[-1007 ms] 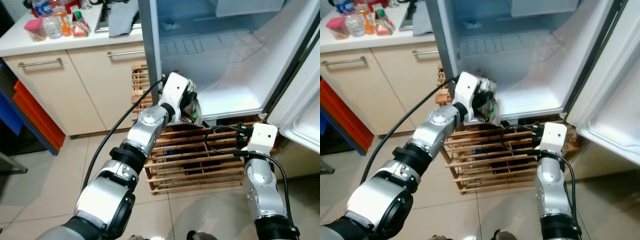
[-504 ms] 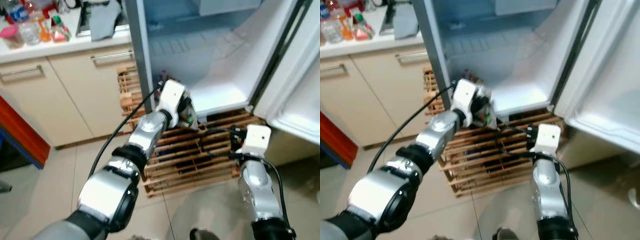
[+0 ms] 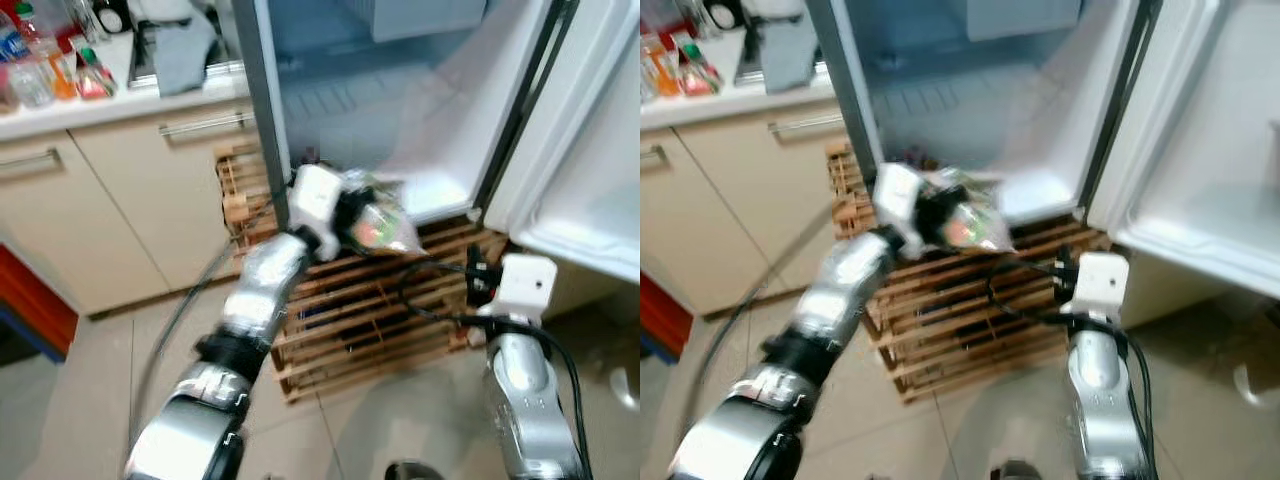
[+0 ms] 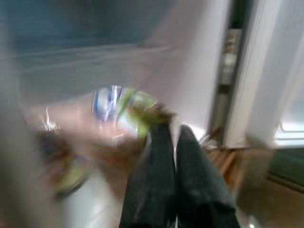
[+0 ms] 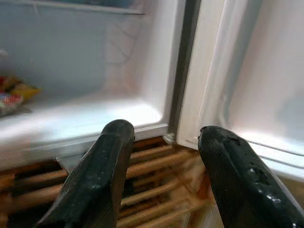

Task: Restocking fridge

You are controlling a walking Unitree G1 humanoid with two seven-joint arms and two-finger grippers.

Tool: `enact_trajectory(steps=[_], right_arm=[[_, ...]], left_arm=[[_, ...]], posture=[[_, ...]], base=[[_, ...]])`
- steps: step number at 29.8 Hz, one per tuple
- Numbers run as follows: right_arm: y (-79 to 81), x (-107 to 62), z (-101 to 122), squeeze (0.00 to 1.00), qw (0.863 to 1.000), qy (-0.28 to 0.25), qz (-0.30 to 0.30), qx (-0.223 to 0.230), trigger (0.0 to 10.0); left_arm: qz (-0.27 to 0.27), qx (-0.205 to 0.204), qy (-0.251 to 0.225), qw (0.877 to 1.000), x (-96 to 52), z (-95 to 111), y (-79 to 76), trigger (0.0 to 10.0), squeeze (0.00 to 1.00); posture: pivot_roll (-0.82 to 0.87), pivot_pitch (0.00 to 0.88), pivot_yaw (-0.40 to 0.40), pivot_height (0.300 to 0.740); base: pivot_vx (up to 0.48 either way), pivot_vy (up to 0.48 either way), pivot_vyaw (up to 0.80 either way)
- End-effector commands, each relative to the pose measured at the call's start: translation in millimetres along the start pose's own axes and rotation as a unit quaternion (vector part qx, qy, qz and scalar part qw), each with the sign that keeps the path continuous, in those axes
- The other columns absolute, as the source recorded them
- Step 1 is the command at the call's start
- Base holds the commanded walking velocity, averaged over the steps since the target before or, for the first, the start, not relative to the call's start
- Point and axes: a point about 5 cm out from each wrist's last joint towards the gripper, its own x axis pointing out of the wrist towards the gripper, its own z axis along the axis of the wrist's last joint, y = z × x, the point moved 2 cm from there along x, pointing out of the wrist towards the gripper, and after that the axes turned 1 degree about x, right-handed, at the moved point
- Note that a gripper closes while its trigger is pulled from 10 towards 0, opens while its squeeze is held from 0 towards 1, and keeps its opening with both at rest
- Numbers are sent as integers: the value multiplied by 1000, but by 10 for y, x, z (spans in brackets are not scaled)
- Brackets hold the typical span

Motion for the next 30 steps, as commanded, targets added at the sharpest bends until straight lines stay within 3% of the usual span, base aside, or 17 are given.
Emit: enact_trajectory(steps=[1, 6, 10, 14, 21, 30], right_arm=[[-37, -94, 127, 0, 1000, -17, 8, -12, 10000], [-131, -235, 254, 0, 999, -43, 2, -32, 10000], [-98, -151, 262, 0, 998, -50, -7, -33, 10000], [-41, -38, 275, 0, 999, -41, -14, -31, 10000], [8, 13, 266, 0, 999, -37, 0, -33, 10000], [68, 147, 301, 0, 998, -40, 27, -26, 10000]], left_arm=[[-3, 15, -44, 999, -140, 254, -16, 10000, 0], [-29, 54, -60, 996, -332, 379, -106, 10000, 0], [-58, 57, -78, 994, -200, 430, -177, 10000, 0], [-99, 46, -77, 991, -69, 515, -354, 10000, 0], [-97, 32, -70, 992, -26, 525, -399, 10000, 0], [-42, 9, -73, 996, -35, 536, -285, 10000, 0]], posture=[[-173, 0, 59, 740], [-158, 0, 44, 740], [-163, 0, 53, 740], [-185, 0, 77, 740], [-202, 0, 86, 740], [-192, 0, 68, 740]], base=[[0, 0, 0], [0, 0, 0], [69, 0, 0], [480, 0, -584], [480, 0, -332], [381, 136, 0]])
